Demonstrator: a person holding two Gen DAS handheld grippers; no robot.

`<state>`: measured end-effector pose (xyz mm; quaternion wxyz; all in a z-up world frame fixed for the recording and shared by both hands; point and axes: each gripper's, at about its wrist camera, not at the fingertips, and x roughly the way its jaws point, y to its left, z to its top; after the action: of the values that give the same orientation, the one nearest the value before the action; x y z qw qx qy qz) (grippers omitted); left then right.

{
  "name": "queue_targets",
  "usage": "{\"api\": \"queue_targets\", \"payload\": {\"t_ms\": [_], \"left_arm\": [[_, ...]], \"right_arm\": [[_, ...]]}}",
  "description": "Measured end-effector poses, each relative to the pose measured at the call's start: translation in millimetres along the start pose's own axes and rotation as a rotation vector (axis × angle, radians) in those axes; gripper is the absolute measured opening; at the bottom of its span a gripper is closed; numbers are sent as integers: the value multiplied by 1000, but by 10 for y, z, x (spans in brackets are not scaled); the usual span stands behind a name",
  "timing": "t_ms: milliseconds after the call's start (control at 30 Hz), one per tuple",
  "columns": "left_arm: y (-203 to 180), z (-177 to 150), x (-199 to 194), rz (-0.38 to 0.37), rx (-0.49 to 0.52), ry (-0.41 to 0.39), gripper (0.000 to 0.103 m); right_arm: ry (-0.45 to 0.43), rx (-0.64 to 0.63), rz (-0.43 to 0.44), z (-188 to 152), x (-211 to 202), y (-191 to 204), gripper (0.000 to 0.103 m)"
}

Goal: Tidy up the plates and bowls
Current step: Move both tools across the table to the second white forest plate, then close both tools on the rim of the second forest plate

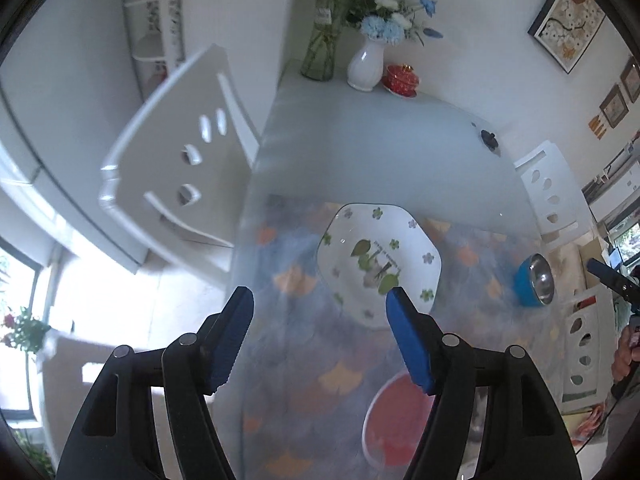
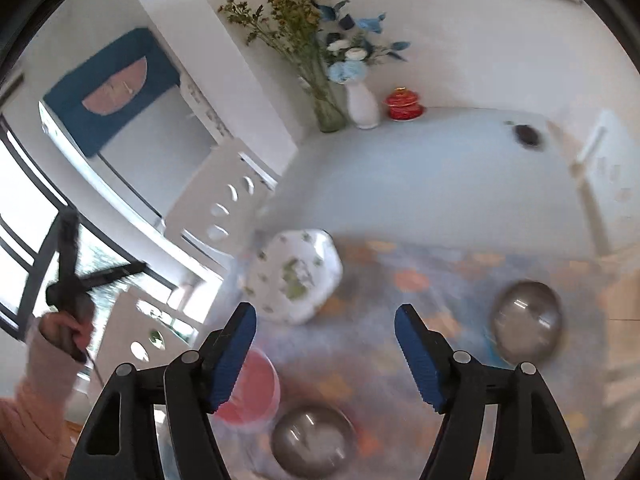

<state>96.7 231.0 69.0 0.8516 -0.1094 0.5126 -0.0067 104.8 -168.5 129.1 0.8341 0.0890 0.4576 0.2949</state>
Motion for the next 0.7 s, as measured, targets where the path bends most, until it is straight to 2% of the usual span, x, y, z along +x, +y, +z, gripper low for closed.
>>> {"api": "queue_targets", "payload": {"t_ms": [167,333,467,600,667,700], "left_arm": [[-48,102,626,-21,-17,63,67],[-86,111,1180,-29,-18,111,67],[-86,125,1508,-41,-30,133,67],[-72,151,1705,-43,-27,144,65],[-63,140,1776,-46,-22,152,60],[-57,126,1810,-49,-20,155,50]], "right_arm": [[70,45,69,198,829,-58,70],[155,110,118,93,1602,-204,70],[184,154,117,16,2086,-322,69],[202,144,91,-55,2416,-353,69],[225,165,108,-100,2553,-395,68],[234,174,114,-124,2606,-414,68]]}}
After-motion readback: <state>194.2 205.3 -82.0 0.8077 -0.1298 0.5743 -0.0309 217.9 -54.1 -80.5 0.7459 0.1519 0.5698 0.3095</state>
